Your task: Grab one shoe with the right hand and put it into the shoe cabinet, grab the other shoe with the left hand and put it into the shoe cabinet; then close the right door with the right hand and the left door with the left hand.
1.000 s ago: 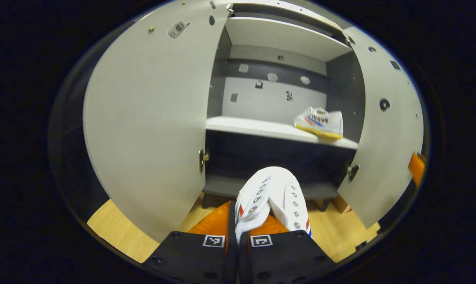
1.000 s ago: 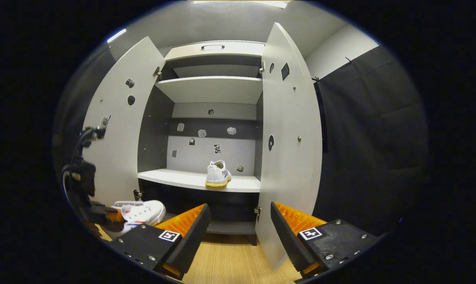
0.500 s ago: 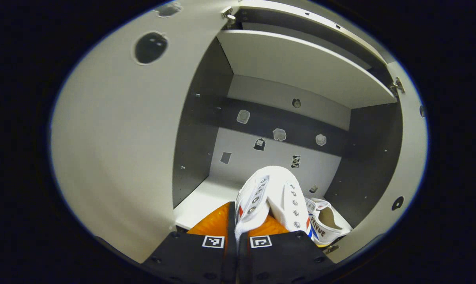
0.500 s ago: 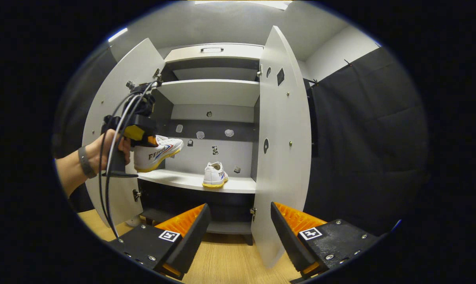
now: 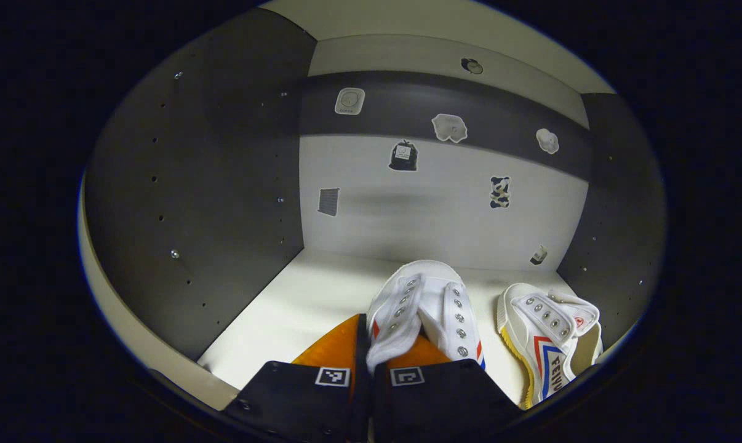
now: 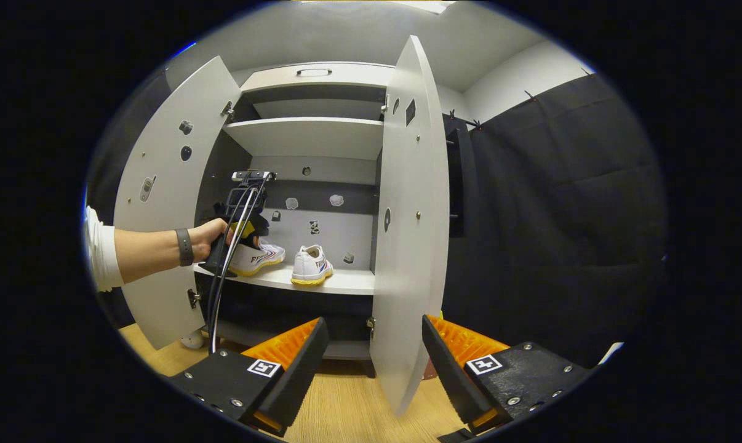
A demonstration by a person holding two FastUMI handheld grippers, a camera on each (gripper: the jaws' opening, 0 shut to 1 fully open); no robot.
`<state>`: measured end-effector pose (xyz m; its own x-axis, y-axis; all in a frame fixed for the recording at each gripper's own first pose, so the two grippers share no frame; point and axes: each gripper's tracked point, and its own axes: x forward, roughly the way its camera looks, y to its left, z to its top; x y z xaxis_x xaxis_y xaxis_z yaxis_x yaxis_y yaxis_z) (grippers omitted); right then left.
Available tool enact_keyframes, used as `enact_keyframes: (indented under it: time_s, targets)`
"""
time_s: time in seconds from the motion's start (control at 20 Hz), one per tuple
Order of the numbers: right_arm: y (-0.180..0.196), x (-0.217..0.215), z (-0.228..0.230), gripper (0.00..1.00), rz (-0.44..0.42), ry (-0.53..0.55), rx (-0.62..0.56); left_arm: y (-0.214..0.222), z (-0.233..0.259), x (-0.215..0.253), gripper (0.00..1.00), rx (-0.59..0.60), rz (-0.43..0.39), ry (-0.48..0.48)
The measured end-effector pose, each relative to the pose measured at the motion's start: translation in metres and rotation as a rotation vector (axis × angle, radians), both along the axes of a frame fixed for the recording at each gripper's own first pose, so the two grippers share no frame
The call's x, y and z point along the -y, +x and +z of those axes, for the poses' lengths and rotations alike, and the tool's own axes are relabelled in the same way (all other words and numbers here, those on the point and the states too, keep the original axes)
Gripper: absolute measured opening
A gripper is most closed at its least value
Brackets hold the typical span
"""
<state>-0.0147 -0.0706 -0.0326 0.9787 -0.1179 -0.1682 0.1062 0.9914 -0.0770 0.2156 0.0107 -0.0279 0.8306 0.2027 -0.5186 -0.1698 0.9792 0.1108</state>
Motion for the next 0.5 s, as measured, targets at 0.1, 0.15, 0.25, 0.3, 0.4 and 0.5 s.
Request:
enact_keyframes:
  time_s: [0.1,0.15,0.25,0.3,0.4,0.5]
  targets:
    - [0.001,0.003,-0.003,0.94,-0.010,0.004,-0.003,-0.001,-0.006,-0.003,0.11,-0.020,0.014,0.001]
    - [0.002,0.004,-0.005,0.94,-0.013,0.006,-0.010,-0.001,-0.008,-0.004,0.12,-0.030,0.021,0.005]
    - [0.004,0.004,-0.010,0.94,-0.014,0.013,-0.017,-0.005,-0.007,-0.003,0.15,-0.042,0.034,0.004]
    - [0.006,0.003,-0.010,0.94,-0.010,0.017,-0.017,-0.004,-0.011,-0.004,0.17,-0.038,0.027,-0.002]
    - [0.010,0.000,-0.012,0.91,-0.009,0.016,-0.017,-0.003,-0.011,-0.006,0.24,-0.035,0.024,0.008]
    - [0.009,0.000,-0.012,0.94,-0.007,0.003,-0.014,-0.005,-0.009,-0.016,0.29,-0.042,0.052,0.042]
